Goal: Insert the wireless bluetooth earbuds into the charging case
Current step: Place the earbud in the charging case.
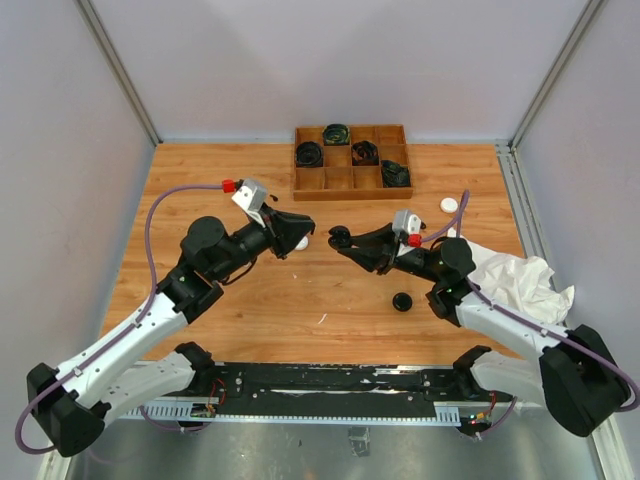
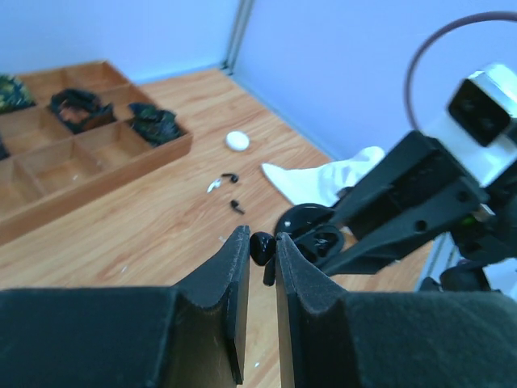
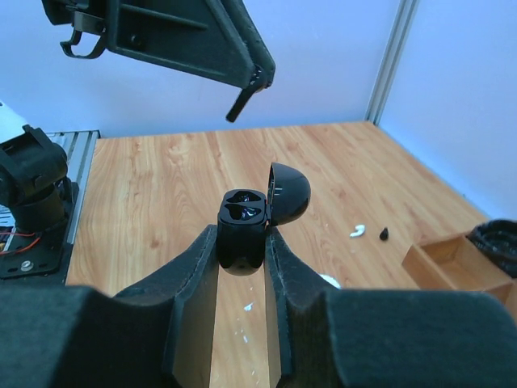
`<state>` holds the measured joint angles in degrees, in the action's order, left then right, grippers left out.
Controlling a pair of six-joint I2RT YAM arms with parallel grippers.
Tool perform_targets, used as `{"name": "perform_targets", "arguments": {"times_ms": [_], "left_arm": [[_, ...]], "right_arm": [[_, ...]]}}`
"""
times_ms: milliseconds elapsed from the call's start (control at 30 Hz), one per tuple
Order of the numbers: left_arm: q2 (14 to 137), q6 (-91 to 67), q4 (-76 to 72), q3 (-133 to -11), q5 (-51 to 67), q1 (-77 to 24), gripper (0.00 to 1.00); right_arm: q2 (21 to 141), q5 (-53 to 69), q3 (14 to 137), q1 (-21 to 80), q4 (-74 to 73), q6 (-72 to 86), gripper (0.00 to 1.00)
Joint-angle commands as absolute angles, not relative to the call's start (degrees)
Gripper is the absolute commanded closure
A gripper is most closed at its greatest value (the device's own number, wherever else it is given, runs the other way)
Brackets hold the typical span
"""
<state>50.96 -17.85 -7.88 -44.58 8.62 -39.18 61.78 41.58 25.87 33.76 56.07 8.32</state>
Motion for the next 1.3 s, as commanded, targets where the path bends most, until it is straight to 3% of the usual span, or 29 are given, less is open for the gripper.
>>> {"name": "perform_targets", "arguments": {"times_ms": [0,700,1267], "left_arm": [[48.3,-17.2,-20.2,-41.9,16.6,-39.4,0.86],[49.4,-16.7,-44.1,-35.1,21.3,-42.4,0.87],[52.3,-13.8,-46.0,-33.9,18.8,-43.7,0.87]], "right_arm": [[64.8,44.8,28.3,34.8,72.3,9.6,0.96],[70.2,42.8,28.8,36.5,85.1,16.1,0.99],[69.3,40.7,27.9,37.3,87.0,16.8,0.99]]}}
